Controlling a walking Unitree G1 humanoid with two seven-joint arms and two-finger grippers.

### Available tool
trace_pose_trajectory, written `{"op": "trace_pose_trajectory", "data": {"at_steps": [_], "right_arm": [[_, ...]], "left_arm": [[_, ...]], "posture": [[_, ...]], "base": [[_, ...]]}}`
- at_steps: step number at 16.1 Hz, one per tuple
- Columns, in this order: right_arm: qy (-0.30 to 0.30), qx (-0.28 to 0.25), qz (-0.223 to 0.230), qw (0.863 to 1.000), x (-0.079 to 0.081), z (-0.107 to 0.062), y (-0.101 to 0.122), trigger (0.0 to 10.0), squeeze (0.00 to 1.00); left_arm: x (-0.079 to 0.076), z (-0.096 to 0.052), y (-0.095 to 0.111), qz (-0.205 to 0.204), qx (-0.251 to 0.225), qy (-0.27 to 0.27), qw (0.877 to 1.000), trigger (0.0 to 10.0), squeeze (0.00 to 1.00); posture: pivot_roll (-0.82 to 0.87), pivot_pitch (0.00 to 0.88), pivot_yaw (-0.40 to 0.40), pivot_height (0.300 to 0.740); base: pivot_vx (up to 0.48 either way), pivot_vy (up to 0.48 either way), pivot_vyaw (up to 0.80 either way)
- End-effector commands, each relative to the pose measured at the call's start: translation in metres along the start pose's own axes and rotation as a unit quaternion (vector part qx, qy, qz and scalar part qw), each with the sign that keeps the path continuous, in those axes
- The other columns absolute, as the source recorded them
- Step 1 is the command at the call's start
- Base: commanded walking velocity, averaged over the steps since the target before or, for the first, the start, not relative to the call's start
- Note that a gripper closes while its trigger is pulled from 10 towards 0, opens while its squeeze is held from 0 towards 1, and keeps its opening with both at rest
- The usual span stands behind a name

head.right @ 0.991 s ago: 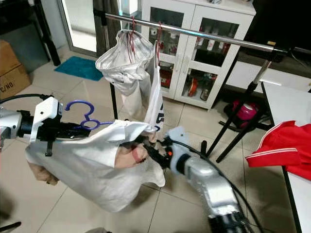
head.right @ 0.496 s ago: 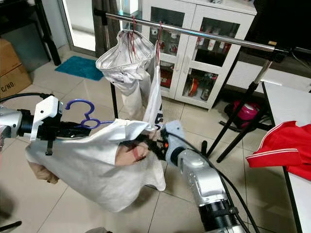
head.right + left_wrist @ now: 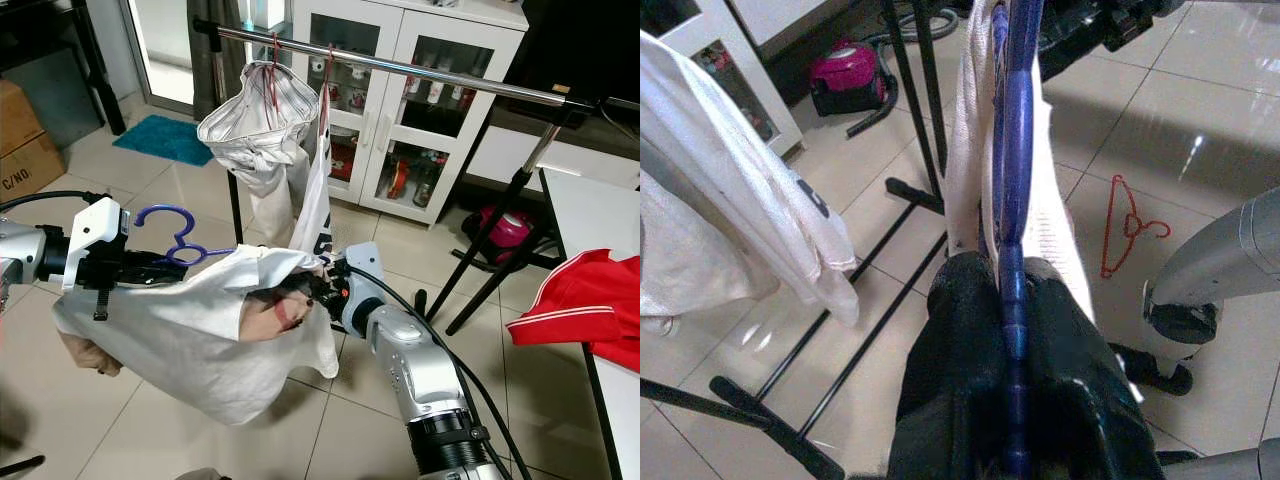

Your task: Hang hanger

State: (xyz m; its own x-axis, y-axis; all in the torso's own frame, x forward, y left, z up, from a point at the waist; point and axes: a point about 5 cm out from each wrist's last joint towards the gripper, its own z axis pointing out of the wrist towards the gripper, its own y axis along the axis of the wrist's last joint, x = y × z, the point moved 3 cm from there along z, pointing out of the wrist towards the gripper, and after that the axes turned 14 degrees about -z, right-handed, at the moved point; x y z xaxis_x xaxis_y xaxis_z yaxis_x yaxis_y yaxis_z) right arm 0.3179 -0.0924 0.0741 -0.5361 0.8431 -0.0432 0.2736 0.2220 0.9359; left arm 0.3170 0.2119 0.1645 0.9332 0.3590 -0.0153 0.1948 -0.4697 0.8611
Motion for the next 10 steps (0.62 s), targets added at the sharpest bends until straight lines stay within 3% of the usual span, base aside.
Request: {"op": "trace_pose_trajectory", "data": {"at_steps": [1, 10], "right_arm": [[-0.008, -0.004, 0.011, 1.000, -0.0060, -0.0014, -0.0005, 0.0, 0.00], [-0.006, -0.016, 0.016, 1.000, -0.0096, -0.0077, 0.0022, 0.0, 0.00]], "left_arm": [[0.0021, -0.0029, 0.0121, 0.018, -0.012, 0.004, 1.000, 0.0, 0.00], [0.0064, -0.0051, 0.0066, 0.022, 0.003, 0.020, 1.000, 0.0, 0.00]], "posture": [[-0.02, 0.000, -0.027, 0.740], [-0.02, 0.000, -0.022, 0.740]], "base": [[0.000, 0.000, 0.00], [0.000, 0.000, 0.00]]}}
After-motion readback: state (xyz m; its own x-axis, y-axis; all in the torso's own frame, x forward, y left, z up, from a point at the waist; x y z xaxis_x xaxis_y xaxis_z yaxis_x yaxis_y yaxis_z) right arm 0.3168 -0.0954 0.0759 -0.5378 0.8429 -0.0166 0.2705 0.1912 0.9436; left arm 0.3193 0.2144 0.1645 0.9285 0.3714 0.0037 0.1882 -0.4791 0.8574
